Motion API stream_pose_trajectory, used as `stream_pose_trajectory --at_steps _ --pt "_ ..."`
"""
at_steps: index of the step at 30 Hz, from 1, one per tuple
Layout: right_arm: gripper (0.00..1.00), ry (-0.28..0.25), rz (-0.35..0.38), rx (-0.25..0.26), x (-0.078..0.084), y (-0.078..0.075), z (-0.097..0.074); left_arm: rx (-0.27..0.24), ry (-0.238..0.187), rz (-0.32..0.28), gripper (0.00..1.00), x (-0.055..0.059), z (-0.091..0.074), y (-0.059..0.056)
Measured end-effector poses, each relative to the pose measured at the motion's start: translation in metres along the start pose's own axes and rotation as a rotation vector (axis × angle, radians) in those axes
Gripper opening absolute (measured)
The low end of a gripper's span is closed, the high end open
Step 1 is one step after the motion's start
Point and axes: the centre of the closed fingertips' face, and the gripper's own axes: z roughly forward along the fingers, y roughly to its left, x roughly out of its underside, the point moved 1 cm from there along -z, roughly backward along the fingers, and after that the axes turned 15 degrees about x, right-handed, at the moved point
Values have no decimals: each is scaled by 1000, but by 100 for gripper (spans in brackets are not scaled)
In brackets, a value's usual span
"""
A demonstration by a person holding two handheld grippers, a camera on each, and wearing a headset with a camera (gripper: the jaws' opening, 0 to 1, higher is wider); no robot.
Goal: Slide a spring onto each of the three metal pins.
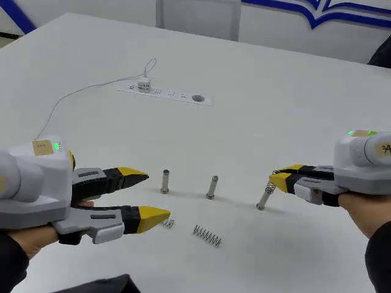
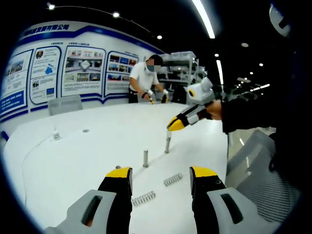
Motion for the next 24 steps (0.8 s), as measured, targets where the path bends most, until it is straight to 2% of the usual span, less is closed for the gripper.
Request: stream_pose_trajectory --at_steps 12,24 --pt "12 32 12 12 27 -3 22 11 13 -8 49 5 4 -2" --pt "12 88 14 20 48 -4 32 13 16 -8 49 5 5 -3"
